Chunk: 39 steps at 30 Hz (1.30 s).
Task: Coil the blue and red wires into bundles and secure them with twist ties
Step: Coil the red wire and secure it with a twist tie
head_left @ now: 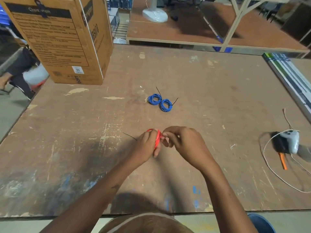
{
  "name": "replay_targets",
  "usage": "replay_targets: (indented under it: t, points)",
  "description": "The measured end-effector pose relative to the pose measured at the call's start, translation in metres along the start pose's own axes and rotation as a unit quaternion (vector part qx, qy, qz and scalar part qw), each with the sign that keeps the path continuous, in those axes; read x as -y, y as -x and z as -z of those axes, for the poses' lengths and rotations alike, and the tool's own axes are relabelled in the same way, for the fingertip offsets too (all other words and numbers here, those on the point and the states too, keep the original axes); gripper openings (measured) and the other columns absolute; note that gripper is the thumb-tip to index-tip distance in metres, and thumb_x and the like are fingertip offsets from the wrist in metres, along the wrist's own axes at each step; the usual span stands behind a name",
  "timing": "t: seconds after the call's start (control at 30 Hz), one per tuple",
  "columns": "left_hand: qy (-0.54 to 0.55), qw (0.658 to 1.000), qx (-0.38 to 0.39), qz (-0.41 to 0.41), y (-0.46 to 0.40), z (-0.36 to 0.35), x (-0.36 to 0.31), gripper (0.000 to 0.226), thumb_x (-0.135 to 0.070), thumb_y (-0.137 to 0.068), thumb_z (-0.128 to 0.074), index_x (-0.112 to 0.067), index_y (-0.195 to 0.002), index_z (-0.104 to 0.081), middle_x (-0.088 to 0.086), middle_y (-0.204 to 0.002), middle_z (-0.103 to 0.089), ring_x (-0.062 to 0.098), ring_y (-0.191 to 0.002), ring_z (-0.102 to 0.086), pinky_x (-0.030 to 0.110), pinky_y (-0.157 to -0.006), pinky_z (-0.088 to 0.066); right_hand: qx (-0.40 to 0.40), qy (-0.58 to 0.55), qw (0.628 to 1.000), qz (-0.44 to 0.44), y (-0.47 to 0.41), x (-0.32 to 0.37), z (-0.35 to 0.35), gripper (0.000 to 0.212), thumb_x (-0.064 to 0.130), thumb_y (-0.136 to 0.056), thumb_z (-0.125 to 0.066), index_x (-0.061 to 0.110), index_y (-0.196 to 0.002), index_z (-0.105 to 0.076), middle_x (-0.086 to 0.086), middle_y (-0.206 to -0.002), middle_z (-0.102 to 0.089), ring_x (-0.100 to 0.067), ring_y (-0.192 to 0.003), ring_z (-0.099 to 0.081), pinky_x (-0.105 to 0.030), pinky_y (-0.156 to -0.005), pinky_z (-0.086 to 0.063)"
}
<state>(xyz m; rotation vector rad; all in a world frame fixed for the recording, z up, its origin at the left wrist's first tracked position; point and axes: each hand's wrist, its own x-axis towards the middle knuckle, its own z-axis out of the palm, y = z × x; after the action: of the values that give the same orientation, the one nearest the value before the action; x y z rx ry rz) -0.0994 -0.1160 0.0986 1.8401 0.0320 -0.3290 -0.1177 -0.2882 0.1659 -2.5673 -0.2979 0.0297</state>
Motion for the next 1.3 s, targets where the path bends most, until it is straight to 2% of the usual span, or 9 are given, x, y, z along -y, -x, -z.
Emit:
replay_targets:
  t: [0.1,0.3,0.4,0.53,0.63,0.77,0.97,1.13,1.3]
  points:
    - [0.120,0.987,0.105,-0.010,0.003,-0.002,-0.008,0.061,-0.044,-0.098,-0.024,-0.015,-0.069,-0.068,0.013,-0.043,-0.042,0.026,-0.042,-0.043,0.039,-0.060,-0.044,-0.042,-0.057,0.997,0.001,-0.010,-0.010,0.005,0.013,0.050,-0.100,-0.072,0.042,-0.094,-0.082,0.021,-0.086,-0.075,-0.006,-0.078,-0.064,-0.033,-0.070,-0.051]
    - [0.311,0.899,0.304,0.043,0.006,0.010,-0.008,0.046,-0.041,-0.097,-0.022,-0.019,-0.063,-0.043,-0.004,-0.034,-0.022,0.017,-0.031,-0.033,0.035,-0.053,-0.039,-0.091,-0.248,0.963,0.059,-0.008,-0.019,-0.014,0.004,0.024,-0.095,-0.083,0.025,-0.097,-0.087,0.011,-0.104,-0.079,-0.016,-0.101,-0.074,-0.040,-0.077,-0.057]
    - [0.369,0.872,0.321,0.035,0.003,0.016,-0.011,0.042,-0.042,-0.096,-0.025,-0.022,-0.062,-0.038,-0.007,-0.033,-0.024,0.016,-0.030,-0.035,0.034,-0.052,-0.040,-0.130,-0.225,0.963,0.067,0.005,-0.016,-0.036,0.021,0.015,-0.107,-0.066,0.025,-0.116,-0.083,0.018,-0.114,-0.079,-0.016,-0.104,-0.075,-0.047,-0.083,-0.061]
    - [0.398,0.857,0.327,0.017,0.002,0.022,-0.020,0.047,-0.047,-0.100,-0.031,-0.025,-0.058,-0.035,-0.009,-0.031,-0.025,0.015,-0.029,-0.037,0.033,-0.051,-0.040,-0.158,-0.234,0.958,0.053,0.023,0.002,-0.045,0.052,-0.010,-0.105,-0.053,0.021,-0.141,-0.071,0.012,-0.135,-0.074,-0.004,-0.127,-0.068,-0.027,-0.105,-0.054]
    - [0.408,0.851,0.331,0.008,0.003,0.025,-0.025,0.047,-0.046,-0.100,-0.037,-0.026,-0.058,-0.029,-0.009,-0.030,-0.025,0.015,-0.028,-0.036,0.033,-0.051,-0.040,-0.151,-0.267,0.950,0.050,0.029,0.016,-0.046,0.056,-0.010,-0.108,-0.048,0.020,-0.153,-0.060,0.008,-0.153,-0.063,-0.003,-0.143,-0.056,-0.022,-0.117,-0.044]
    - [0.384,0.855,0.347,0.003,0.001,0.031,-0.028,0.050,-0.043,-0.103,-0.035,-0.025,-0.057,-0.029,-0.009,-0.031,-0.022,0.015,-0.029,-0.034,0.035,-0.054,-0.040,-0.108,-0.235,0.964,0.060,0.029,0.015,-0.037,0.049,0.021,-0.114,-0.051,0.025,-0.163,-0.046,0.011,-0.158,-0.058,0.002,-0.144,-0.053,-0.022,-0.118,-0.044]
    - [0.277,0.881,0.384,-0.019,0.007,0.039,-0.037,0.053,-0.037,-0.106,-0.026,-0.018,-0.060,-0.045,-0.009,-0.032,-0.027,0.013,-0.030,-0.035,0.034,-0.056,-0.044,-0.011,-0.104,0.988,0.114,0.028,0.008,-0.025,0.067,0.011,-0.111,-0.055,0.020,-0.171,-0.026,0.003,-0.158,-0.056,-0.009,-0.141,-0.055,-0.011,-0.113,-0.037]
    - [0.195,0.909,0.365,-0.043,0.012,0.040,-0.042,0.065,-0.038,-0.109,-0.025,-0.007,-0.065,-0.062,-0.001,-0.033,-0.034,0.019,-0.035,-0.047,0.035,-0.064,-0.051,-0.070,-0.176,0.977,0.098,0.028,0.012,-0.027,0.051,0.004,-0.108,-0.056,0.025,-0.154,-0.052,0.009,-0.132,-0.068,-0.005,-0.121,-0.066,-0.027,-0.102,-0.053]
    - [0.122,0.936,0.328,-0.045,0.015,0.038,-0.045,0.077,-0.045,-0.108,-0.026,0.013,-0.083,-0.071,0.014,-0.046,-0.060,0.032,-0.052,-0.064,0.045,-0.074,-0.054,-0.091,-0.233,0.967,0.057,0.030,0.011,-0.039,0.052,-0.001,-0.105,-0.056,0.026,-0.149,-0.059,0.013,-0.124,-0.072,-0.008,-0.114,-0.071,-0.019,-0.094,-0.052]
